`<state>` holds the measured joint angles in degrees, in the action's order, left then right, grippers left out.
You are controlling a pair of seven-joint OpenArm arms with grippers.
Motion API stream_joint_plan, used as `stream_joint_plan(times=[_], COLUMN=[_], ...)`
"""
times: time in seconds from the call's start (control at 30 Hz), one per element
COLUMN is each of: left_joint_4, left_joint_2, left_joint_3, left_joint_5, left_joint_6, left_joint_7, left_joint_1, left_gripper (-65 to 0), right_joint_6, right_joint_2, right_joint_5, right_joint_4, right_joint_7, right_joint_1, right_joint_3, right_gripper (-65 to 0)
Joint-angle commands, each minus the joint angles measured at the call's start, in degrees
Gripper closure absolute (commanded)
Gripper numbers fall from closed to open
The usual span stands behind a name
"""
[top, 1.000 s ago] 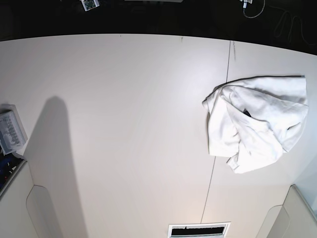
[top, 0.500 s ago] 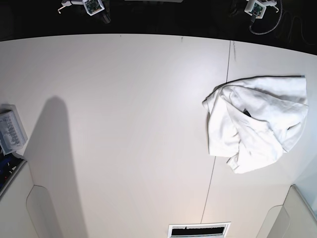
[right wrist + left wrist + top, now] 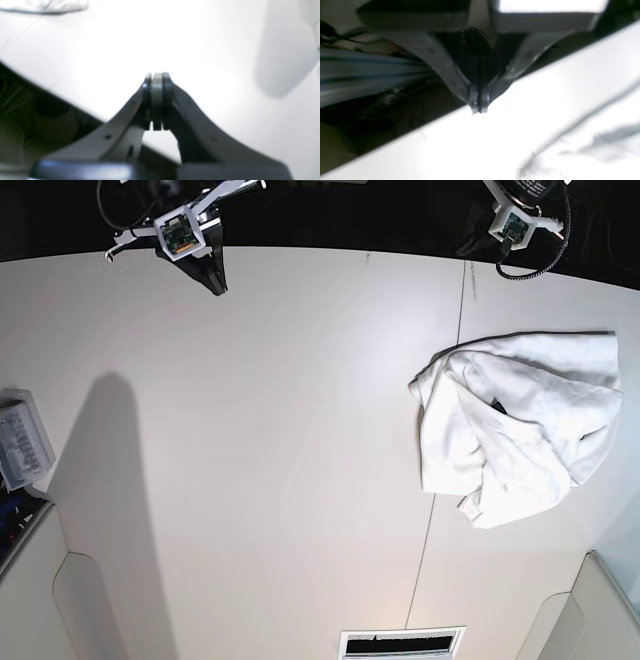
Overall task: Layout the t-shirt on the table in an organized manner, then fold the t-shirt properly
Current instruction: 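Move the left gripper down to the crumpled white t-shirt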
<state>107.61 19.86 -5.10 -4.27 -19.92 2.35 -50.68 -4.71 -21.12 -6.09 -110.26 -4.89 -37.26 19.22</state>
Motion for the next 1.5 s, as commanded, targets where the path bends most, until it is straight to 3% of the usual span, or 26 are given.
stream_joint_plan(times=[0.0,0.07,0.17,0.27,0.37,0.4,0.53,0.6,0.73,0.9,1.0,1.07,1.17,1.37,1.47], left_joint_4=[0.9,0.9,0.9,0.9,0.9,0.9,0.8,0.8,0.7,-2.0,-4.7,-6.9,-10.5,-14.4,-14.5], left_joint_2=[0.3,0.3,0.3,0.3,0.3,0.3,1.8,3.4,7.2,10.7,10.8,10.8,11.3,17.5,21.0], left_joint_3=[-0.6,-1.6,-3.0,-4.4,-5.8,-6.2,-6.8,-6.8,-6.9,-6.9,-6.9,-6.9,-6.9,-6.9,-6.9], left_joint_5=[0.0,0.6,0.7,0.7,0.7,0.8,3.0,4.3,7.6,8.3,7.8,6.9,6.6,7.4,10.4], left_joint_6=[0.0,0.3,3.9,7.5,7.7,7.6,6.2,6.2,8.1,12.3,16.0,16.5,13.8,2.8,-4.1], left_joint_7=[0.3,-0.5,-1.8,-3.5,-6.7,-7.9,-11.3,-12.1,-13.0,-12.6,-10.3,-9.4,-9.4,-9.2,-5.8], left_joint_1=[0.1,1.9,4.9,8.0,11.5,12.9,17.7,19.7,23.1,28.1,30.7,32.3,34.8,37.6,37.7], left_gripper=[0.0,0.0,0.0,0.0,0.0,0.0,0.0,0.0,0.0,-21.1,-22.0,-22.0,-22.0,-22.0,-22.0], right_joint_6=[-0.2,-0.2,0.4,3.3,6.5,7.5,9.2,9.6,9.7,9.6,9.6,9.6,9.6,9.6,9.6], right_joint_2=[-0.3,-0.3,0.2,1.3,3.4,4.3,8.0,9.8,11.4,11.6,12.3,13.3,13.9,13.9,13.9], right_joint_5=[-0.8,-1.7,-3.4,-4.2,-4.2,-4.2,-4.0,-4.0,-4.0,-4.0,-4.1,-4.0,-4.0,-4.1,-4.3], right_joint_4=[-1.1,-1.1,-1.1,-1.1,-1.0,-1.0,-1.0,-1.0,-0.9,-0.8,-0.8,-0.8,-0.8,-0.7,-0.7], right_joint_7=[-1.3,-1.0,1.2,4.1,6.2,6.6,8.5,8.7,9.7,11.0,11.0,11.0,11.2,12.0,12.1], right_joint_1=[0.7,2.6,6.1,9.2,11.7,12.5,15.0,15.6,16.5,17.2,17.2,17.3,17.4,17.4,17.4], right_joint_3=[-0.1,-0.1,0.0,0.0,0.0,0.0,0.0,0.0,1.7,6.6,8.2,8.2,8.2,8.2,8.2], right_gripper=[0.0,0.0,0.0,0.0,0.0,-1.6,-25.9,-29.1,-29.1,-29.1,-29.1,-29.1,-29.1,-29.1,-29.1])
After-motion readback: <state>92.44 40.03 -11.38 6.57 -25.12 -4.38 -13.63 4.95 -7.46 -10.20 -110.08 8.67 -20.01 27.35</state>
